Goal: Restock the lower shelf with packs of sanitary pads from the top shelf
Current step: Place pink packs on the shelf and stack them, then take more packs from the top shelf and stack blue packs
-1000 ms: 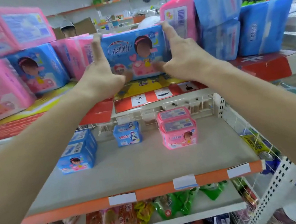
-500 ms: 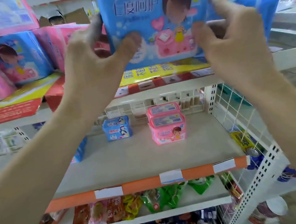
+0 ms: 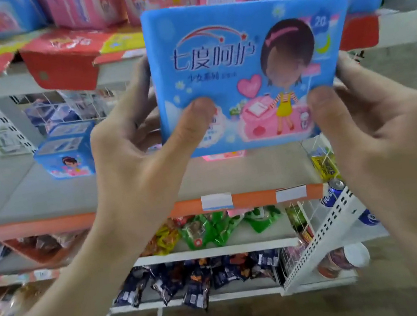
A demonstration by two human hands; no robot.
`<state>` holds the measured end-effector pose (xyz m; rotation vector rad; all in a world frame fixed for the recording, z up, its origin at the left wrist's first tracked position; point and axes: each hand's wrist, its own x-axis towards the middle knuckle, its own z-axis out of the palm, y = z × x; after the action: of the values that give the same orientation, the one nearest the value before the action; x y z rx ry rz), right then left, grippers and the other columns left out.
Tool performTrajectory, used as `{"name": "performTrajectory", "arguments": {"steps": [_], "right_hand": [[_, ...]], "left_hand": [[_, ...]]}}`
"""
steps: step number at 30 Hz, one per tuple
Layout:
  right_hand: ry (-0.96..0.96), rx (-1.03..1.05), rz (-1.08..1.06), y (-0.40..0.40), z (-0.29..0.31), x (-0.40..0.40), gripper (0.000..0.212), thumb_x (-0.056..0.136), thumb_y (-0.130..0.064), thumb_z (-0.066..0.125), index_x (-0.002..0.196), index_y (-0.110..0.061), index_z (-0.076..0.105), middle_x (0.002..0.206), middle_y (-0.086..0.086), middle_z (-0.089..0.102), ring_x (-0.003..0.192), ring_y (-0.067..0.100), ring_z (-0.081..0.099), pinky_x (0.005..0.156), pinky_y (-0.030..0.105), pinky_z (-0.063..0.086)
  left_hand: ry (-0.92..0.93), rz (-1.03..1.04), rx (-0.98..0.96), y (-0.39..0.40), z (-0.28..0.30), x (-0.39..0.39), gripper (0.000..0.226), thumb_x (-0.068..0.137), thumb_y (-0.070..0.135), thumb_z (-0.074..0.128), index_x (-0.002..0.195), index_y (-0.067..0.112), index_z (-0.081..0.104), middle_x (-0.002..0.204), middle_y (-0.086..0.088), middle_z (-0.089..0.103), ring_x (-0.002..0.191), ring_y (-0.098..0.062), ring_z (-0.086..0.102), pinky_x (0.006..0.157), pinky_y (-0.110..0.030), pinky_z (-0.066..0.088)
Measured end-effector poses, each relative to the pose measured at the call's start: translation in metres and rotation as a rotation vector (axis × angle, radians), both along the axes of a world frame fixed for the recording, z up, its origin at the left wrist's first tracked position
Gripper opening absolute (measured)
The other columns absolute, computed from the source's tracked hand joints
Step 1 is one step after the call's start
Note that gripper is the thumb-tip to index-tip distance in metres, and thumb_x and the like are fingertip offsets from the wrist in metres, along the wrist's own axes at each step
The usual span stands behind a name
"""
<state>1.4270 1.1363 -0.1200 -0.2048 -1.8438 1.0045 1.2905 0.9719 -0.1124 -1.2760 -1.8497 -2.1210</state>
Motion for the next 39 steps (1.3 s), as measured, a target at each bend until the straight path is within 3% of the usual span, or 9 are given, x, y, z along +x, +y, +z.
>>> {"name": "performTrajectory", "arguments": {"steps": [4, 7, 12, 16, 20, 23, 25, 30, 39], "right_hand": [[-0.053, -0.002, 0.022, -0.005, -0.024, 0.012, 0.032, 0.1, -0.024, 0.059, 0.132, -0.022, 0.06, 0.108, -0.012, 0.074, 0.093, 0.01, 0.074, 0.08, 0.034, 0.06], [-0.097, -0.019, 0.051, -0.009, -0.04, 0.018, 0.03, 0.099, -0.027, 0.061, 0.126, -0.039, 0.057, 0.102, -0.022, 0.074, 0.092, 0.009, 0.074, 0.077, 0.032, 0.061], [-0.159, -0.051, 0.101, -0.017, -0.063, 0.017, 0.032, 0.097, -0.031, 0.06, 0.124, -0.046, 0.054, 0.105, -0.029, 0.071, 0.097, 0.004, 0.072, 0.08, 0.03, 0.06], [-0.228, -0.104, 0.17, -0.025, -0.08, 0.008, 0.043, 0.1, -0.037, 0.056, 0.141, -0.037, 0.044, 0.116, -0.018, 0.071, 0.105, 0.01, 0.071, 0.084, 0.036, 0.06], [-0.265, -0.167, 0.242, -0.04, -0.095, -0.005, 0.048, 0.099, -0.033, 0.048, 0.146, -0.032, 0.036, 0.112, -0.025, 0.069, 0.098, 0.001, 0.07, 0.076, 0.02, 0.057], [-0.313, -0.154, 0.241, -0.046, -0.108, -0.018, 0.052, 0.101, -0.027, 0.049, 0.149, -0.011, 0.039, 0.117, -0.025, 0.065, 0.102, 0.004, 0.069, 0.08, 0.034, 0.06], [-0.338, -0.198, 0.266, -0.052, -0.116, -0.026, 0.054, 0.1, -0.031, 0.049, 0.15, -0.013, 0.038, 0.118, -0.012, 0.069, 0.1, 0.015, 0.071, 0.079, 0.047, 0.06], [-0.396, -0.179, 0.226, -0.073, -0.135, -0.044, 0.051, 0.099, -0.031, 0.048, 0.148, -0.016, 0.04, 0.092, -0.03, 0.066, 0.076, -0.004, 0.068, 0.064, 0.011, 0.051], [-0.445, -0.248, 0.238, -0.107, -0.144, -0.085, 0.049, 0.099, -0.028, 0.049, 0.145, -0.013, 0.045, 0.096, -0.027, 0.068, 0.081, -0.004, 0.069, 0.064, 0.008, 0.051]], "left_hand": [[-0.064, 0.025, -0.047, -0.008, -0.026, 0.016, 0.046, 0.092, 0.026, 0.067, 0.134, 0.01, 0.059, 0.11, 0.009, 0.074, 0.095, -0.013, 0.071, 0.079, -0.033, 0.058], [-0.115, 0.012, -0.082, -0.014, -0.044, 0.026, 0.037, 0.095, 0.023, 0.067, 0.129, 0.01, 0.061, 0.109, 0.007, 0.074, 0.094, -0.013, 0.071, 0.078, -0.033, 0.059], [-0.202, 0.027, -0.105, -0.023, -0.064, 0.029, 0.043, 0.092, 0.023, 0.065, 0.13, 0.004, 0.06, 0.111, 0.005, 0.074, 0.096, -0.008, 0.07, 0.077, -0.021, 0.054], [-0.27, 0.079, -0.124, -0.033, -0.079, 0.025, 0.048, 0.092, 0.024, 0.066, 0.136, 0.009, 0.057, 0.112, 0.002, 0.074, 0.098, -0.012, 0.071, 0.079, -0.027, 0.056], [-0.341, 0.073, -0.153, -0.045, -0.098, 0.022, 0.06, 0.091, 0.026, 0.066, 0.146, 0.017, 0.045, 0.113, 0.005, 0.074, 0.104, -0.015, 0.071, 0.086, -0.037, 0.058], [-0.408, 0.07, -0.173, -0.056, -0.11, 0.013, 0.062, 0.091, 0.027, 0.067, 0.148, 0.02, 0.045, 0.115, 0.008, 0.074, 0.105, -0.013, 0.071, 0.089, -0.035, 0.058], [-0.444, 0.044, -0.203, -0.064, -0.114, 0.004, 0.057, 0.091, 0.023, 0.067, 0.146, 0.02, 0.049, 0.116, 0.01, 0.074, 0.103, -0.011, 0.072, 0.088, -0.031, 0.058], [-0.531, -0.017, -0.233, -0.084, -0.123, -0.02, 0.058, 0.088, 0.019, 0.064, 0.144, 0.014, 0.051, 0.113, 0.01, 0.075, 0.1, -0.007, 0.072, 0.08, -0.02, 0.057], [-0.612, -0.031, -0.214, -0.12, -0.139, -0.056, 0.054, 0.091, 0.015, 0.061, 0.144, 0.021, 0.05, 0.114, 0.009, 0.075, 0.102, -0.012, 0.073, 0.079, -0.021, 0.058]]}}
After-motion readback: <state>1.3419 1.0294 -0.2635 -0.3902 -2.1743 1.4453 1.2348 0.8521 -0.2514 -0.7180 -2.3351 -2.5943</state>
